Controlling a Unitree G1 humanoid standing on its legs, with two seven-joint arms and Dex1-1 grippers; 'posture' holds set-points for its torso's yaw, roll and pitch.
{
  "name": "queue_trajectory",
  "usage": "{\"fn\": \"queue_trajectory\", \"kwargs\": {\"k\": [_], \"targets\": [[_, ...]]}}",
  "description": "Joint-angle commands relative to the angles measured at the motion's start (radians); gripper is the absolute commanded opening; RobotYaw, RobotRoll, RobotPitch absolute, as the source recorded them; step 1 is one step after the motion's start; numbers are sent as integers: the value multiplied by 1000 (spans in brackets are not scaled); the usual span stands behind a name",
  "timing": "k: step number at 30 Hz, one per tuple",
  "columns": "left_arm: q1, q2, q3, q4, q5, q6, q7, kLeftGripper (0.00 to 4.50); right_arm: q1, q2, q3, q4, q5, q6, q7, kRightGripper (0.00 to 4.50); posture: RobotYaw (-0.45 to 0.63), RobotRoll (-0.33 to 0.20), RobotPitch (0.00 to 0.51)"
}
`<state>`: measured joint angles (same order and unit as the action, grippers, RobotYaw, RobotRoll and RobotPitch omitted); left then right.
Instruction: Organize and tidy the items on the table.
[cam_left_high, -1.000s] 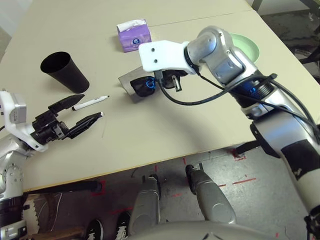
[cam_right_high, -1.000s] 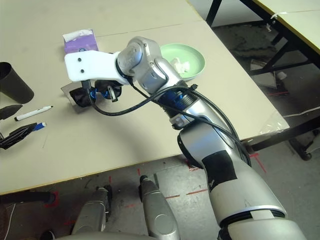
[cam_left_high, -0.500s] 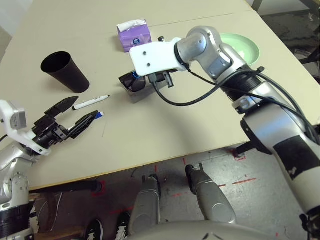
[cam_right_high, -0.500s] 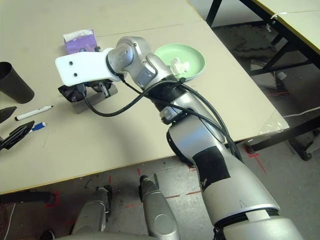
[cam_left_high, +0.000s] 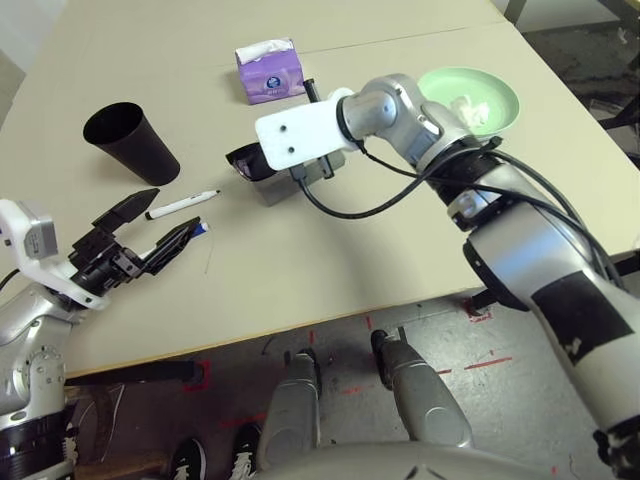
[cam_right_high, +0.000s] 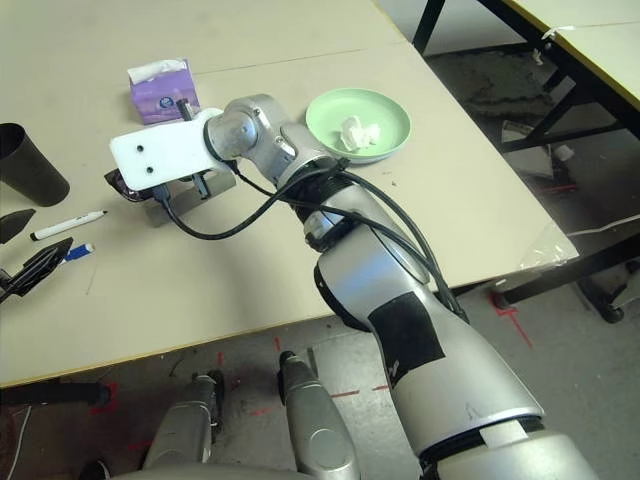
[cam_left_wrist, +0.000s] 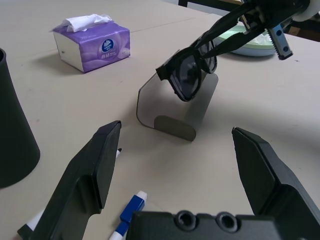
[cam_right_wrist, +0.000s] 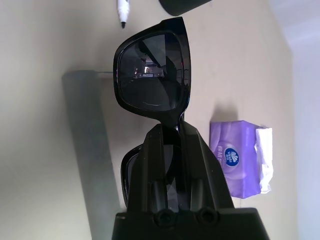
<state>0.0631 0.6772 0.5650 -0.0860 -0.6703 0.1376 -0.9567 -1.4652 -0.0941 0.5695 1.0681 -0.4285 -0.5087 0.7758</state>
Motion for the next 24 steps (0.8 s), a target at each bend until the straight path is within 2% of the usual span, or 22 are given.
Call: {"fn": "queue_trajectory", "kwargs": {"k": [1,24], "targets": [[19,-7,-6,-22,-7,10,2,4500,-5,22,3,33,-31,-46,-43,161,-82,0,264],[67,-9,18,-78,-38,24,37,4500,31,36,40,177,-195,-168,-244,161,-47,0,273]]}}
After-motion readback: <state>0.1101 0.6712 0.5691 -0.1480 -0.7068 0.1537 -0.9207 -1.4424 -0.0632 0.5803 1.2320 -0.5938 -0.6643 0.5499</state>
